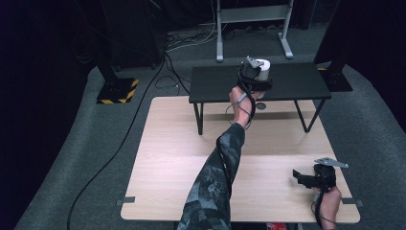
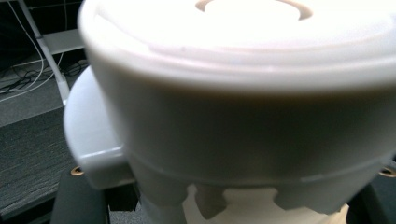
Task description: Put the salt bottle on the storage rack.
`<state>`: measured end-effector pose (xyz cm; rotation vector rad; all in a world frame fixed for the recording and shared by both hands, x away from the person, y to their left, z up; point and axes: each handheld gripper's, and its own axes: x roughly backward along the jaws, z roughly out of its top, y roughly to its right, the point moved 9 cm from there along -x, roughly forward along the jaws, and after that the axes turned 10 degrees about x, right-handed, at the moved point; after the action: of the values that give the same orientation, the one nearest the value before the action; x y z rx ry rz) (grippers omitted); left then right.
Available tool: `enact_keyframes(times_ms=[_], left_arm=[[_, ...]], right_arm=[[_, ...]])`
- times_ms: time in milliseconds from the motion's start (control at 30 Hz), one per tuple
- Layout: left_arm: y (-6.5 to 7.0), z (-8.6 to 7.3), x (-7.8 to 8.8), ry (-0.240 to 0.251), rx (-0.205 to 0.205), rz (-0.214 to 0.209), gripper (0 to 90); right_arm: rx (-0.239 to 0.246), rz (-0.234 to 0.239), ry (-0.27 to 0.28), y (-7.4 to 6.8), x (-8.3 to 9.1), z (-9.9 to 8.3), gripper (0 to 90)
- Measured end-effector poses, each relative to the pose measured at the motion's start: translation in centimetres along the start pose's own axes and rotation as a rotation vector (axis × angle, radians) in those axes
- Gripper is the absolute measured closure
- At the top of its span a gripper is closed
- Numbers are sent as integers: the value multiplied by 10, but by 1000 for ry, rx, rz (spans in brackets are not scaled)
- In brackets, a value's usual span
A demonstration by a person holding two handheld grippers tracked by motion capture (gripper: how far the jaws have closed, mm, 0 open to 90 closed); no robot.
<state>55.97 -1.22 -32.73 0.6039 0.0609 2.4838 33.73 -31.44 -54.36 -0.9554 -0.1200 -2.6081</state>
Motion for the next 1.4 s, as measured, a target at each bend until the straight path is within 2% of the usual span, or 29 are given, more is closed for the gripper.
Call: enact_keyframes(times_ms=[67,100,167,233,333,433,500,533,567,600,700,733,800,900,933,1000,1033,1133,1167,1233,1267,1367,1400], left_arm=[[0,0,1,1,1,3,280],[3,-1,2,3,-16,21,279],[6,-2,3,-3,-37,47,110],[9,-4,9,-11,-52,53,17],[8,-8,22,-8,-76,29,0],[5,-13,37,-7,-102,25,0],[3,-22,54,-5,-141,28,0],[3,-22,54,-5,-141,28,0],[-1,-35,72,-5,-181,35,0],[-1,-35,72,-5,-181,35,0],[-12,-69,106,-9,-220,40,0],[-16,-79,114,-14,-223,45,0],[-24,-101,129,-56,-241,72,0],[-35,-133,145,-83,-242,104,0],[-43,-153,153,-103,-237,115,0],[-51,-179,160,-141,-234,152,0],[-59,-196,163,-178,-224,168,0],[-77,-234,171,-256,-168,204,0],[-82,-243,174,-277,-145,211,0],[-97,-266,183,-301,-59,202,0],[-103,-280,190,-310,-18,224,0],[-115,-302,203,-317,64,233,0],[-115,-302,203,-317,64,233,3]], right_arm=[[0,0,0,0,0,0,0],[0,0,0,0,0,0,0],[0,1,1,0,0,0,0],[-1,0,3,0,0,0,0],[-3,-1,7,1,0,-1,0],[-4,-2,7,1,0,-1,0],[-3,-4,5,0,0,-1,0],[-2,-5,6,0,0,-1,0],[-5,-5,4,0,0,0,0],[-5,-5,4,0,0,0,0],[-6,-6,4,0,0,-1,0],[-6,-7,5,0,1,-1,0],[-8,-10,7,0,1,-1,0],[-6,-12,3,0,1,-1,0],[-4,-12,3,0,0,0,0],[-1,-14,-1,-1,0,0,0],[-1,-14,-1,-1,0,0,0],[-1,-17,-2,-1,0,0,0],[-1,-17,-2,-1,0,0,0],[-2,-17,-7,-2,0,0,0],[1,-18,-9,-2,0,1,0],[6,-21,-13,-2,-1,1,0],[6,-21,-13,-2,-1,1,0]])
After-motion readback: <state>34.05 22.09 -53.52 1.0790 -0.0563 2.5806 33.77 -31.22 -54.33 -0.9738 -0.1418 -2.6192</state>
